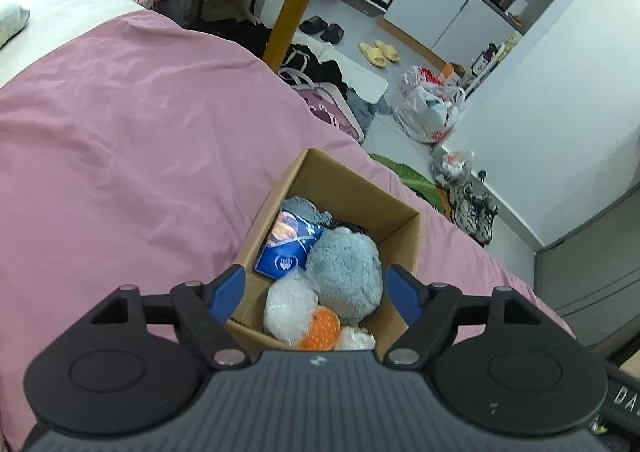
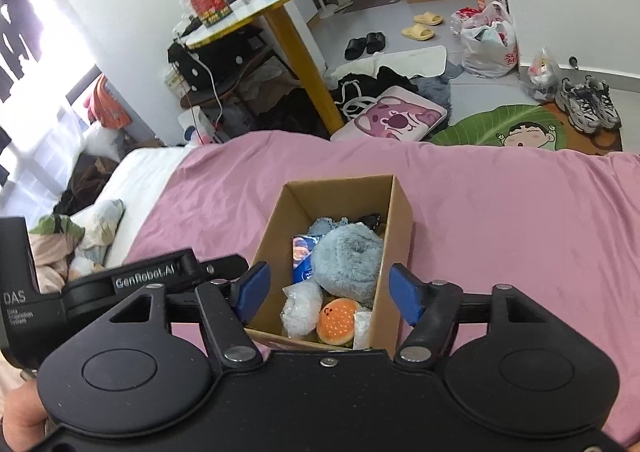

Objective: Organize soft objects
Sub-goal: 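Open both tools to drop the bead bag and white packet into the box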

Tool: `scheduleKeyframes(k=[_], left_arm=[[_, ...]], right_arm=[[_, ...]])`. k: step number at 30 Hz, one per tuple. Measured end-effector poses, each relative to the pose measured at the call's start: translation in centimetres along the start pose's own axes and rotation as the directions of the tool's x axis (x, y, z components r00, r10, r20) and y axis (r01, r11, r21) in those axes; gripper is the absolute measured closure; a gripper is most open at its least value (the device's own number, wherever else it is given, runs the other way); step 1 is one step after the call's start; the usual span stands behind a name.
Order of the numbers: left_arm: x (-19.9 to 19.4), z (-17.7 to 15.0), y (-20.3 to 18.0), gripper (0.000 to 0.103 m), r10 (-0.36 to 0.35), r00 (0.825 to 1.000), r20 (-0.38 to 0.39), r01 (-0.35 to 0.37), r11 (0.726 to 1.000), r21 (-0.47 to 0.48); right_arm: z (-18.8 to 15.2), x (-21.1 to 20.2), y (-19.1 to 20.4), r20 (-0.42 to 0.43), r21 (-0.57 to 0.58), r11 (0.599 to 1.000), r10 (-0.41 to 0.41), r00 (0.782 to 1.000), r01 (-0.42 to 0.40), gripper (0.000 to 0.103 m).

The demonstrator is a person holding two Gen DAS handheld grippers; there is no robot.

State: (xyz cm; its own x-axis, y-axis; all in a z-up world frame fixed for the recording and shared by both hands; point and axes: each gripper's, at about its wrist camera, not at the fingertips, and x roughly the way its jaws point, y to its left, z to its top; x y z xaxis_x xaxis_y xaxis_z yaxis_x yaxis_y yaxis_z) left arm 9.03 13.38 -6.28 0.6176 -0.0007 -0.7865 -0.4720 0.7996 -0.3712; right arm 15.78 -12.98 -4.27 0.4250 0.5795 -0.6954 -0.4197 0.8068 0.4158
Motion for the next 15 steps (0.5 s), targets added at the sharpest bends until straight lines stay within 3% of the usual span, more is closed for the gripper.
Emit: scheduleKeyframes(k=[8, 15], left_arm=[[-2.4, 0.1, -2.1, 0.018, -0.007, 1.0, 0.009, 0.006, 0.997, 0.082], [-4.7, -0.2, -4.2, 0.014, -0.007, 1.0, 0.02, 0.004, 0.988, 0.157]], right_arm=[[0.4, -2.9, -0.2, 0.06, 0.001, 1.0, -0.025, 0.998, 0.025, 0.009], [0.5, -6.1, -1.5, 0.124, 0.011, 0.998, -0.064, 0.99, 0.063, 0.0]])
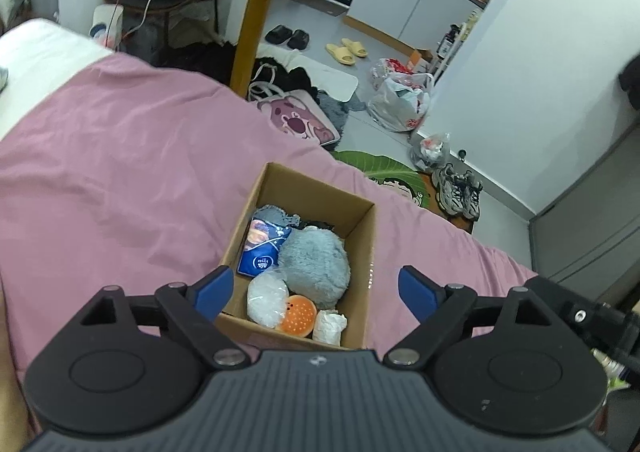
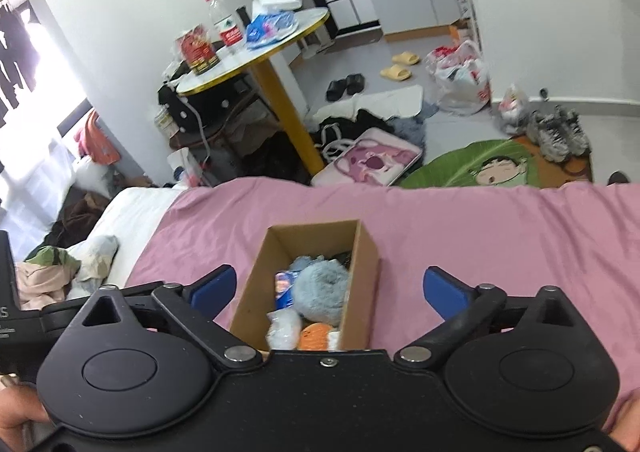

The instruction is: Organize soft objects

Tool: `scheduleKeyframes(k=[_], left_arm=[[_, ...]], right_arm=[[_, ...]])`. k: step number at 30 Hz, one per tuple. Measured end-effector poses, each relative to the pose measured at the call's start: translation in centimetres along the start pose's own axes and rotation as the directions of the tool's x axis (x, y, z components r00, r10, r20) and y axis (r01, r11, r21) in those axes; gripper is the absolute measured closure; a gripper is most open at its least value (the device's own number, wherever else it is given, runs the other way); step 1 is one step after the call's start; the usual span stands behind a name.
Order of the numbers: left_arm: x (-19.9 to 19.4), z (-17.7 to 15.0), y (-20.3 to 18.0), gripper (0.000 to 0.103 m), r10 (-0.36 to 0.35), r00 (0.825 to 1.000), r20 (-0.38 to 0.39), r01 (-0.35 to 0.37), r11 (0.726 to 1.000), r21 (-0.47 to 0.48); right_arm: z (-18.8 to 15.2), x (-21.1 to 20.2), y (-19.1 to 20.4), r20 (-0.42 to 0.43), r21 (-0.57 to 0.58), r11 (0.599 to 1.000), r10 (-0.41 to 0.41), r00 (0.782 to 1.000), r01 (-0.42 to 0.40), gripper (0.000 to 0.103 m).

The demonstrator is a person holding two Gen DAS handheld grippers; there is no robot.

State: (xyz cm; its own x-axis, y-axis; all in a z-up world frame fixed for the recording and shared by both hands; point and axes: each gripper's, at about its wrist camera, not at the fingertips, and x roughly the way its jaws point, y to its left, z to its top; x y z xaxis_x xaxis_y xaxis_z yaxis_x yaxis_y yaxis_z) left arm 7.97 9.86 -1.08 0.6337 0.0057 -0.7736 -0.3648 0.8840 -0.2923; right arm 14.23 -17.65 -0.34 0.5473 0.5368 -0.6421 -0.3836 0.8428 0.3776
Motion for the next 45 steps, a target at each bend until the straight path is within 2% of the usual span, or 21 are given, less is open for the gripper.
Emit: scheduleKeyframes(k=[9, 15, 18, 27, 45], left_arm=[[-2.7, -0.8, -2.5, 0.011, 0.022, 0.999, 0.039, -0.025, 0.997, 0.067], [-4.2, -1.1, -3.6, 0.008, 0.038, 0.997, 0.061, -0.044, 0.994, 0.097], [-4.8, -1.4, -4.0, 0.008, 0.042, 0.997, 0.063, -0.049, 0.993, 0.109], [-6.6, -2.4, -5.5, 0.007, 0.063, 0.994, 0.09, -0.078, 0.983, 0.169], [-7.5, -5.2, -7.3, 0.007, 0.044, 0.996, 0.075, -0.062, 0.964, 0.259]], right_arm=[[0.3, -4.4, -1.9, 0.075, 0.018, 1.0, 0.008, 0.997, -0.009, 0.0], [-0.8, -5.5, -3.8, 0.05, 0.06, 0.998, 0.017, 0.999, -0.02, 0.0], [-1.4, -5.9, -3.6, 0.044, 0.036, 0.999, -0.019, 0.999, 0.017, 0.0], [-2.4, -7.6, -2.8, 0.051, -0.029, 0.998, -0.046, 0.998, 0.047, 0.0], [-4.3, -10.9, -3.5, 0.065, -0.034, 0.996, -0.076, 0.995, 0.078, 0.0]])
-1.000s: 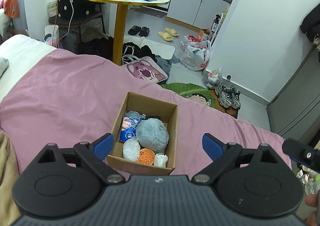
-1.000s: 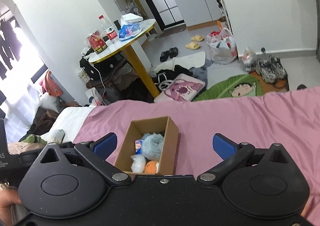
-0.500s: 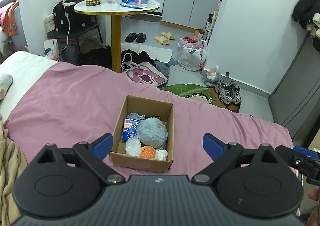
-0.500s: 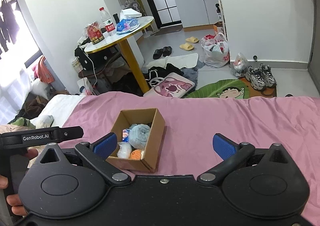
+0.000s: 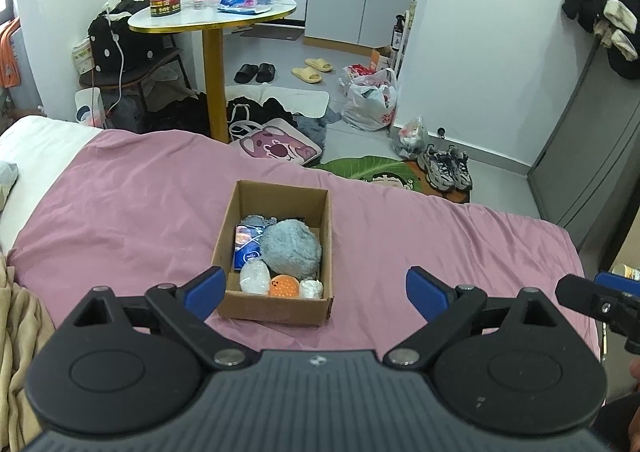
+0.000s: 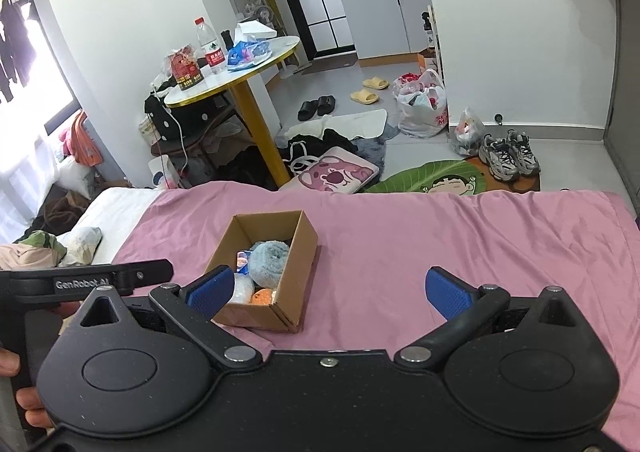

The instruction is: Organize soft objects

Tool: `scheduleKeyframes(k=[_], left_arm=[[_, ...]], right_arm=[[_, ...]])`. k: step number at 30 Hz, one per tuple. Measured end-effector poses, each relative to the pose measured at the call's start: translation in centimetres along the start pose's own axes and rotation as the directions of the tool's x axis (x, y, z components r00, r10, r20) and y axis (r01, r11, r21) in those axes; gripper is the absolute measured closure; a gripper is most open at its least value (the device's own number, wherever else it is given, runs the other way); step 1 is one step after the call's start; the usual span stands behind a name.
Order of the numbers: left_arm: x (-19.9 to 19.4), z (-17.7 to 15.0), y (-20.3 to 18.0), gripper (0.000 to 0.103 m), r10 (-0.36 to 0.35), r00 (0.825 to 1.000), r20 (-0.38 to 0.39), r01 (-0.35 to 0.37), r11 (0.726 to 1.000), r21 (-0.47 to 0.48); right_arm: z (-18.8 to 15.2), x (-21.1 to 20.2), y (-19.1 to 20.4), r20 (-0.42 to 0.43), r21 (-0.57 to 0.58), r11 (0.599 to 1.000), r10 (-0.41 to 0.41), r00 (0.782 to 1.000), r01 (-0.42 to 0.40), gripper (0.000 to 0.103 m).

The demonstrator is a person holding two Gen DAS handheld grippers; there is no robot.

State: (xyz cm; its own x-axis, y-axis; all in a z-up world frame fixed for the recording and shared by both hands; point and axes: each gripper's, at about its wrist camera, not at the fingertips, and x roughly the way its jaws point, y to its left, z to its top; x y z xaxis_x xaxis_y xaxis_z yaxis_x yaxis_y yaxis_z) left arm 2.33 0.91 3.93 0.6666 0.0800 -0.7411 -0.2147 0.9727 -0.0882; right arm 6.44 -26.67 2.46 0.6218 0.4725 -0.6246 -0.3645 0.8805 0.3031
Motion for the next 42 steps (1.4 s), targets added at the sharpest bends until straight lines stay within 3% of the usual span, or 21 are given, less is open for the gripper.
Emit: scheduleKeyframes(k=[18, 42], left_arm=[[-0.2, -0.9, -1.7, 0.007, 0.011, 1.0, -0.011, -0.01, 0.998, 0.058], [0.8, -1.3, -1.2, 0.007, 0.017, 0.999, -0.044, -0.014, 0.998, 0.069]], right_arm=[[0.0, -0.9, 0.0, -0.004, -0.002, 1.0, 0.012, 1.0, -0.012, 0.0], [-0.3, 0.1, 0.9, -0.038, -0.024, 0.999, 0.021, 0.999, -0.022, 0.0]])
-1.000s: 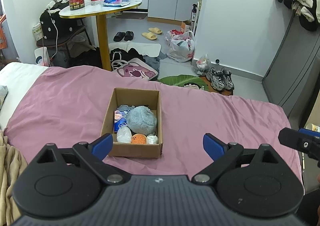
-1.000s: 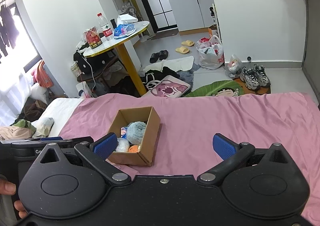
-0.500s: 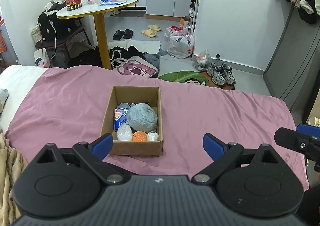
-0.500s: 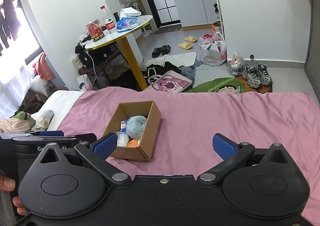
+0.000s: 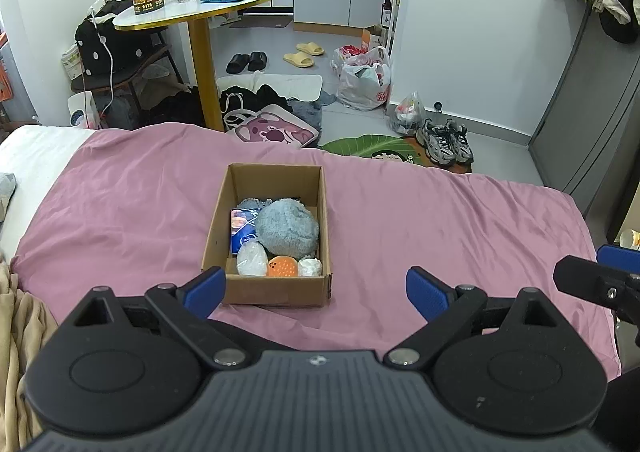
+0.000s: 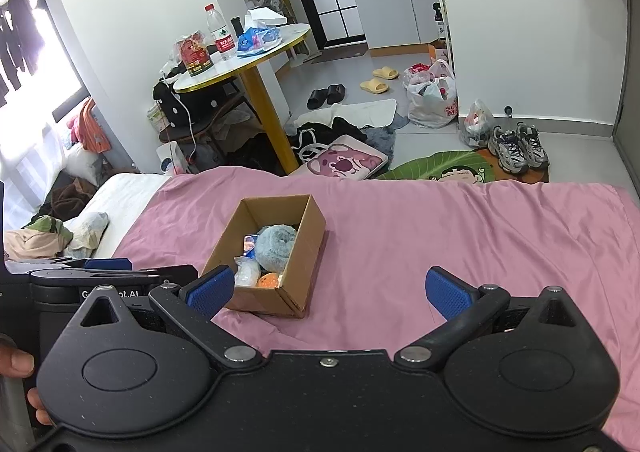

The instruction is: Organize soft objects

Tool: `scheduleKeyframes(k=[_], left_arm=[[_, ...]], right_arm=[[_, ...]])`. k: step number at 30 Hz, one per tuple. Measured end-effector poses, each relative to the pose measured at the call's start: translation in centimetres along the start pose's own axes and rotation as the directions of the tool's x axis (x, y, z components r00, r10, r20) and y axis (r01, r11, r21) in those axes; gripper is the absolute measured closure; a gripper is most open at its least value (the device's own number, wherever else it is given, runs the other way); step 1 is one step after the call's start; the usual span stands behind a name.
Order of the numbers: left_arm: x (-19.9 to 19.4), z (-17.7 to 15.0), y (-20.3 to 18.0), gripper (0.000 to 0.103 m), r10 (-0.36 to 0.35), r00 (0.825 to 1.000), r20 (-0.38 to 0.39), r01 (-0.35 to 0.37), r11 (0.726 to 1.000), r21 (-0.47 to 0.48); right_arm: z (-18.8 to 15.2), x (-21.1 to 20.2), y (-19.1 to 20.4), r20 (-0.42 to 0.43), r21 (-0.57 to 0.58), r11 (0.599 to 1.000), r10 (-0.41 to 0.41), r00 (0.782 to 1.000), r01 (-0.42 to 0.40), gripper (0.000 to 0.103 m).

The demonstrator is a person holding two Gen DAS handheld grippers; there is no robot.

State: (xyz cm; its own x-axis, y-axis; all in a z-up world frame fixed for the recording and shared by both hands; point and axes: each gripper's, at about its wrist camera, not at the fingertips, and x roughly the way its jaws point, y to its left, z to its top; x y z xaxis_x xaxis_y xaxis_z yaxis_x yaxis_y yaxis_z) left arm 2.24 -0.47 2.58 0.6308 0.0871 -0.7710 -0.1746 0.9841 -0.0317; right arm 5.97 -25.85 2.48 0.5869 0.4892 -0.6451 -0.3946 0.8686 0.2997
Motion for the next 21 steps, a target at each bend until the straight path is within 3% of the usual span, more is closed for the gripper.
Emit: scheduleKeyframes(k=[21], left_arm=[[0.01, -0.09, -0.01, 0.007, 0.001, 1.0, 0.004, -0.001, 1.0, 0.007]], right_arm=[[-0.3, 0.13, 0.02, -0.002, 0.0, 1.0, 0.0, 1.0, 0.0, 0.0]])
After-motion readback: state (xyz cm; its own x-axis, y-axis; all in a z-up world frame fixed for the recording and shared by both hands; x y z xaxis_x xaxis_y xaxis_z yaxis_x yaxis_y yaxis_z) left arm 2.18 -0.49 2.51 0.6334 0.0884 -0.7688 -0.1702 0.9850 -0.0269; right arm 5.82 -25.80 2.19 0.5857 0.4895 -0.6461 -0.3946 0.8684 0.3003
